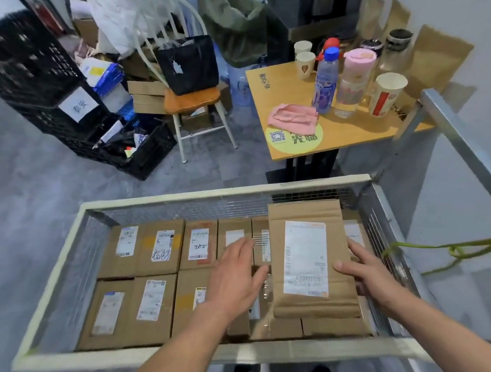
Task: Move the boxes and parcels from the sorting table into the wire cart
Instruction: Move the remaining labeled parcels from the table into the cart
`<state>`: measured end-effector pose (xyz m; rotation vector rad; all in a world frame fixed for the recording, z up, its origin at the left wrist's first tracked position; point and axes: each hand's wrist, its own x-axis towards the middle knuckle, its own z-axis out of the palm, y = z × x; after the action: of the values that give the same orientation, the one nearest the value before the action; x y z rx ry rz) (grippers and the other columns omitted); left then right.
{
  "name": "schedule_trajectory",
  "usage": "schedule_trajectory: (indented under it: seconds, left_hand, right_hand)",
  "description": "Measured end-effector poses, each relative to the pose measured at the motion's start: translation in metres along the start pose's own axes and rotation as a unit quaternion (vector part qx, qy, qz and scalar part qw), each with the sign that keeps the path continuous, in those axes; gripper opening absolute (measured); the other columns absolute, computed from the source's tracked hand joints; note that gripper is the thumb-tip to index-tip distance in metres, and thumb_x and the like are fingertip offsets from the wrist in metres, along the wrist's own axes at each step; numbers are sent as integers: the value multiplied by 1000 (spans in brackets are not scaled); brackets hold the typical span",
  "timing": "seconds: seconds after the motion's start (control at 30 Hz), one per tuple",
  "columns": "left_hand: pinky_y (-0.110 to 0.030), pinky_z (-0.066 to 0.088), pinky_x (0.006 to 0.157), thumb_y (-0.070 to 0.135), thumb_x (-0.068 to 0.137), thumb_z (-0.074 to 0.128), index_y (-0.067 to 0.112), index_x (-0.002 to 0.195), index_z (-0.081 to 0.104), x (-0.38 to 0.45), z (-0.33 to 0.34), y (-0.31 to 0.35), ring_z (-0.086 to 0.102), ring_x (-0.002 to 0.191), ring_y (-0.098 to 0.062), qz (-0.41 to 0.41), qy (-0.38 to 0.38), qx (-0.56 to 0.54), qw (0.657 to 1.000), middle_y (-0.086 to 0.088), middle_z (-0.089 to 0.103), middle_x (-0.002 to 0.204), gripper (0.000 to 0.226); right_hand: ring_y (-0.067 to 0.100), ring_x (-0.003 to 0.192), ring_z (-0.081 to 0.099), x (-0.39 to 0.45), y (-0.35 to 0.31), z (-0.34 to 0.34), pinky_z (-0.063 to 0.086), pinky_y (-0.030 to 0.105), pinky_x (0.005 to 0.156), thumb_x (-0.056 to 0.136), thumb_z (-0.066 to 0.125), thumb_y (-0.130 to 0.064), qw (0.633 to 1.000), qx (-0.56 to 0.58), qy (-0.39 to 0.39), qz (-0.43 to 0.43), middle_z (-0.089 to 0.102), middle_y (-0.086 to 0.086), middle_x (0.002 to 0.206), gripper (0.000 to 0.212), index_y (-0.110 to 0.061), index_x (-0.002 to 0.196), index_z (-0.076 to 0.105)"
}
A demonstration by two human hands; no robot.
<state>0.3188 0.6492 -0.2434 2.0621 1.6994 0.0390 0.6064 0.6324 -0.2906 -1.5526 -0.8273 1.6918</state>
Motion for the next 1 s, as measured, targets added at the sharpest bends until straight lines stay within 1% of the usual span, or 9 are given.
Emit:
schedule_trajectory:
  seconds: [0.17,0.23,0.33,0.4,0.57,0.63,0.77,0.9,1.0]
  left_hand:
    - [-33,19,122,52,104,40,21,159,21,6,37,-30,21,152,-17,-33,-38,-13,999,1,22,166,66]
    - [-32,20,121,53,103,40,22,159,22,9,53,-44,21,151,-16,-39,-63,-2,997,3,23,165,66]
    - [-36,23,121,52,104,38,20,159,18,14,77,-62,19,151,-17,-55,-115,18,992,2,19,165,66]
    - [-39,24,122,52,105,35,21,160,15,18,94,-73,15,152,-19,-61,-145,25,987,0,14,167,67]
    - [-46,34,117,52,105,31,19,160,10,29,135,-101,16,152,-27,-36,-190,107,975,-7,10,168,68]
    - [-53,31,116,49,104,36,21,160,8,38,155,-114,11,153,-32,-30,-216,140,966,-8,5,168,68]
    - [-66,22,115,43,102,44,22,158,17,58,199,-135,-2,153,-39,-9,-272,195,942,-9,-6,167,66]
    - [-71,21,112,33,97,55,18,156,29,78,235,-150,-8,152,-44,60,-300,277,911,-11,-10,167,66]
    - [-72,18,113,30,94,58,17,157,27,91,252,-163,-12,152,-44,78,-335,308,887,-13,-12,168,71]
  right_hand:
    - [29,106,73,20,25,1,57,63,89,54,84,-39,999,-7,10,48,72,4,124,102,-37,149,47]
    - [30,105,73,29,39,2,56,64,89,59,82,-33,998,-10,9,63,73,4,122,95,-34,148,48]
    - [30,103,72,42,59,8,63,52,73,57,81,-30,996,-15,24,88,72,7,119,95,-34,146,51]
    - [29,101,72,49,72,14,60,40,63,54,82,-31,994,-20,30,104,71,10,119,99,-36,147,49]
    - [27,99,70,78,107,31,56,34,59,52,82,-34,990,-37,12,137,70,11,115,103,-37,148,45]
    - [23,95,71,90,120,37,55,31,60,48,83,-35,989,-44,13,142,72,7,110,104,-36,146,48]
    - [14,78,74,115,148,44,53,25,52,59,75,-27,988,-63,9,143,75,4,103,90,-32,145,49]
    - [16,90,70,135,178,43,51,16,51,59,77,-28,986,-70,2,152,71,9,113,94,-32,148,46]
    - [16,96,70,145,198,43,52,18,52,60,77,-28,984,-72,-4,164,70,5,120,91,-37,145,47]
